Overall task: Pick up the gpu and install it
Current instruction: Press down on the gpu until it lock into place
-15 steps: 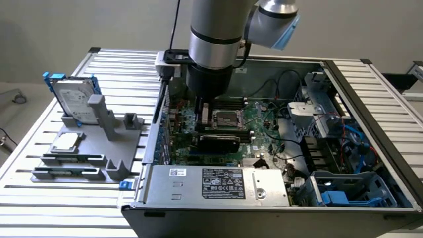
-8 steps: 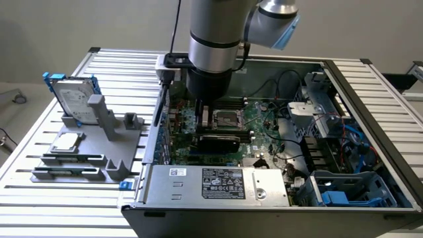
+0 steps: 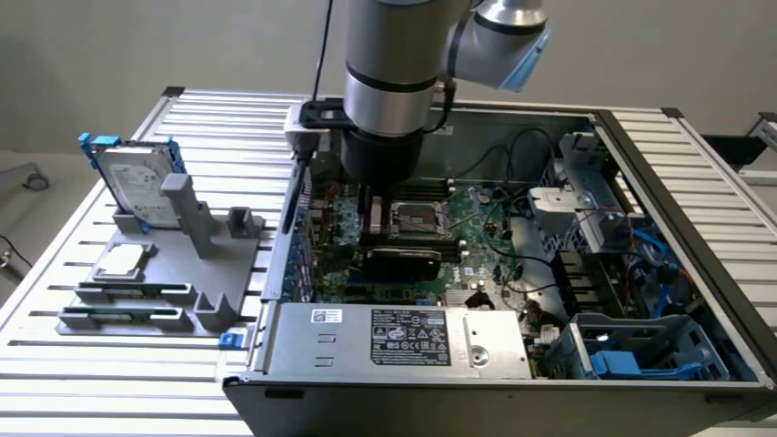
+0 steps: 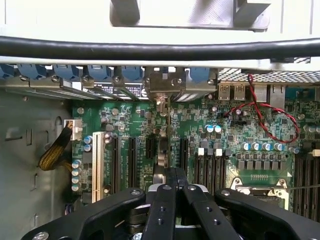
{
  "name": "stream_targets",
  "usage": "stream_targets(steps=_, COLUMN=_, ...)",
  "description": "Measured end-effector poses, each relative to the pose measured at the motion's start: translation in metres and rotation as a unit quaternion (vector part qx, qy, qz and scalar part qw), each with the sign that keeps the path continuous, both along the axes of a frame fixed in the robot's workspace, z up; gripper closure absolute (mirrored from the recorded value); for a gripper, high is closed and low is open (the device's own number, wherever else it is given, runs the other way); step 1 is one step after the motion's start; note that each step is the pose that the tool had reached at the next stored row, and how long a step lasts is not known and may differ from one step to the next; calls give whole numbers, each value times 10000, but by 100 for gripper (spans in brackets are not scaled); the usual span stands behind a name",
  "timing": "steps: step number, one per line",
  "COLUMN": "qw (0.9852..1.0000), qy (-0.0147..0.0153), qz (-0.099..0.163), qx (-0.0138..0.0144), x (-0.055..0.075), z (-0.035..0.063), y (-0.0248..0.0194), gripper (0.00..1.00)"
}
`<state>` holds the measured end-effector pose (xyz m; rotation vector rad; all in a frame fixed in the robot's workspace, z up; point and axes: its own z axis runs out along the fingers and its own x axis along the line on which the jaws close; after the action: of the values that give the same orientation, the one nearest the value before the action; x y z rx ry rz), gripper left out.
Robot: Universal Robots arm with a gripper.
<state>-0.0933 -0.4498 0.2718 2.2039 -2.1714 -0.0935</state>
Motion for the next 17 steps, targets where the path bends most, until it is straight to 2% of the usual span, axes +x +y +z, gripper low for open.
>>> stream_targets(steps=5, qw=10000, qy=-18, qz=2, qx=-1, x=-18, z=-17, y=9, gripper=89)
stream_targets(steps=17, qw=10000, qy=-34, qz=19, qx=0, x=-30, z=-45, y=10, gripper=89)
